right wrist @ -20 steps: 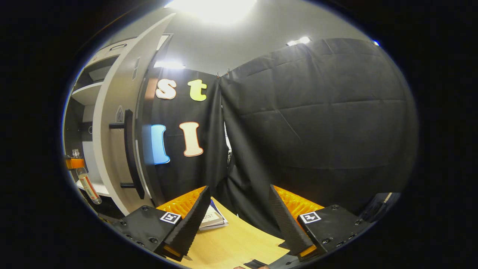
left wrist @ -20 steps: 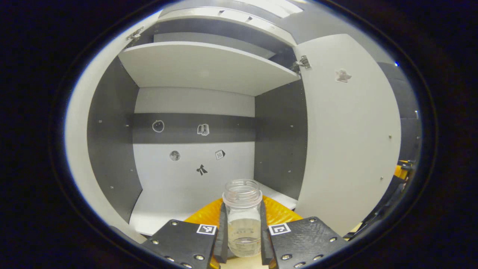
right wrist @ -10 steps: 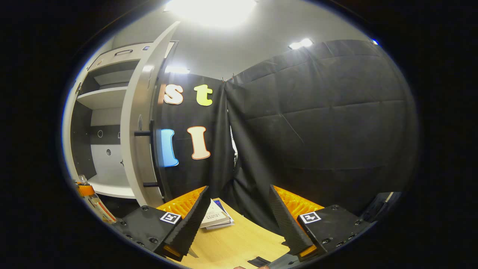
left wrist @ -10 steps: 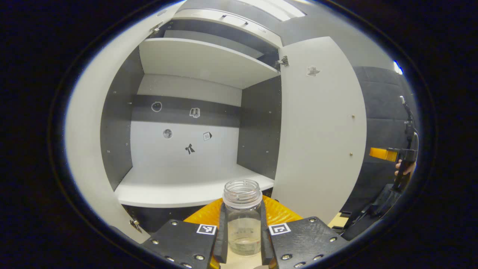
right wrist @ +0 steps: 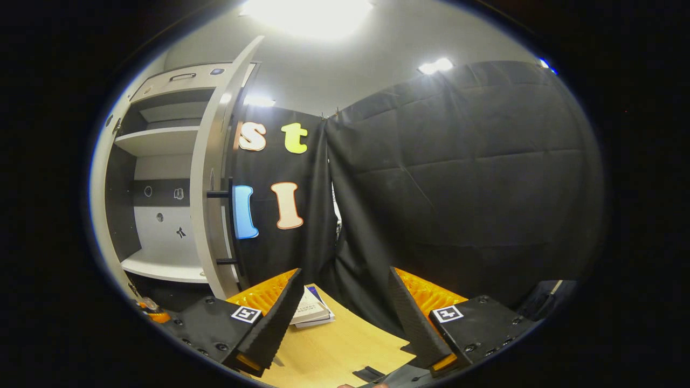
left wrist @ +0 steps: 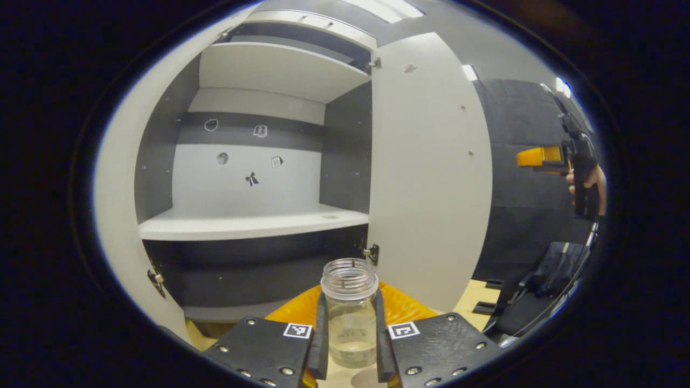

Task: Grasp the bottle in the cabinet with the left hand and place it on the coaster, then close the right door with the right hand and the left door with the left hand.

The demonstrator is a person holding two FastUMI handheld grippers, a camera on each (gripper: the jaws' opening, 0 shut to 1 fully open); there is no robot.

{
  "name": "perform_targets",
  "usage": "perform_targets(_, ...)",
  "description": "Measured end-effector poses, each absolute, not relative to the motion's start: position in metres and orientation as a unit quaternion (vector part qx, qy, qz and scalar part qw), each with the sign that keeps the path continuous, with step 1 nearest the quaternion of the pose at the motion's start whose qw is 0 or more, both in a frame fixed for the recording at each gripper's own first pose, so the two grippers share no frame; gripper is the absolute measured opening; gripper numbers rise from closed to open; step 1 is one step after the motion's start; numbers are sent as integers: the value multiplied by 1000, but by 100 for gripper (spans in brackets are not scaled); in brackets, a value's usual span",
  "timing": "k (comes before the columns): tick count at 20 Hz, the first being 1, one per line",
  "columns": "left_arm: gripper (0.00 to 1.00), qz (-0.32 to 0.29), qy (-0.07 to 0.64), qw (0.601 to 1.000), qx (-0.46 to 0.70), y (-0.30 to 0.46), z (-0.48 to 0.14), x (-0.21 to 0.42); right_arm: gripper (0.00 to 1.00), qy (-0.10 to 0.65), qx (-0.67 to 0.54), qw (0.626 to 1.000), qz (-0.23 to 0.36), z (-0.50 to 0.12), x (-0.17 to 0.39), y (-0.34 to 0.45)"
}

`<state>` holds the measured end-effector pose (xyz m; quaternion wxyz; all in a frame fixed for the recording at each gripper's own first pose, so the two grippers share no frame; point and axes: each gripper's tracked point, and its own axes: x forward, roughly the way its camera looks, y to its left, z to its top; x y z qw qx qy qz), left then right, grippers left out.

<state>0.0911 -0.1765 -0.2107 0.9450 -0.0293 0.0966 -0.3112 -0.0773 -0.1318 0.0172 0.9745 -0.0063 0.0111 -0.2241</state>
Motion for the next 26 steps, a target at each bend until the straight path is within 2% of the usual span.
perform_targets(2, 43, -316, 106, 942, -24, -185, -232, 81, 99, 20, -2, 972, -234, 13, -82, -139)
perform_targets(3, 36, -319, 111, 941, -21, -188, -242, 78, 99, 22, 1, 971, -238, 13, -84, -141)
perform_targets(6, 36, -331, 131, 934, -13, -197, -272, 65, 99, 32, 7, 971, -236, 9, -84, -139)
perform_targets(7, 36, -335, 136, 932, -13, -201, -280, 59, 96, 36, 7, 972, -234, 8, -84, -138)
perform_targets(8, 36, -337, 141, 931, -15, -203, -288, 53, 99, 41, 8, 972, -231, 6, -83, -137)
perform_targets(12, 36, -331, 157, 930, -22, -204, -315, 42, 99, 51, 19, 971, -231, 3, -89, -139)
perform_targets(13, 43, -330, 160, 930, -27, -205, -316, 42, 99, 54, 18, 971, -232, 2, -91, -140)
perform_targets(14, 43, -330, 161, 930, -30, -206, -319, 41, 96, 57, 15, 971, -234, 0, -93, -142)
perform_targets(18, 43, -328, 155, 932, -26, -207, -327, 34, 99, 66, 15, 969, -237, -4, -96, -146)
perform_targets(19, 43, -326, 153, 933, -25, -207, -329, 32, 96, 68, 15, 969, -235, -5, -95, -146)
perform_targets(21, 33, -324, 148, 934, -23, -207, -333, 28, 96, 75, 14, 970, -230, -10, -94, -142)
perform_targets(22, 34, -325, 145, 934, -21, -207, -331, 27, 99, 78, 12, 970, -228, -11, -95, -141)
perform_targets(23, 33, -324, 149, 934, -17, -206, -333, 24, 96, 81, 11, 971, -227, -12, -95, -140)
perform_targets(24, 36, -324, 150, 934, -17, -206, -333, 22, 97, 84, 13, 971, -225, -12, -95, -138)
perform_targets(25, 48, -321, 151, 935, -19, -204, -331, 22, 97, 87, 17, 971, -224, -13, -95, -136)
perform_targets(26, 40, -320, 155, 935, -24, -203, -333, 21, 96, 88, 19, 971, -223, -13, -97, -135)
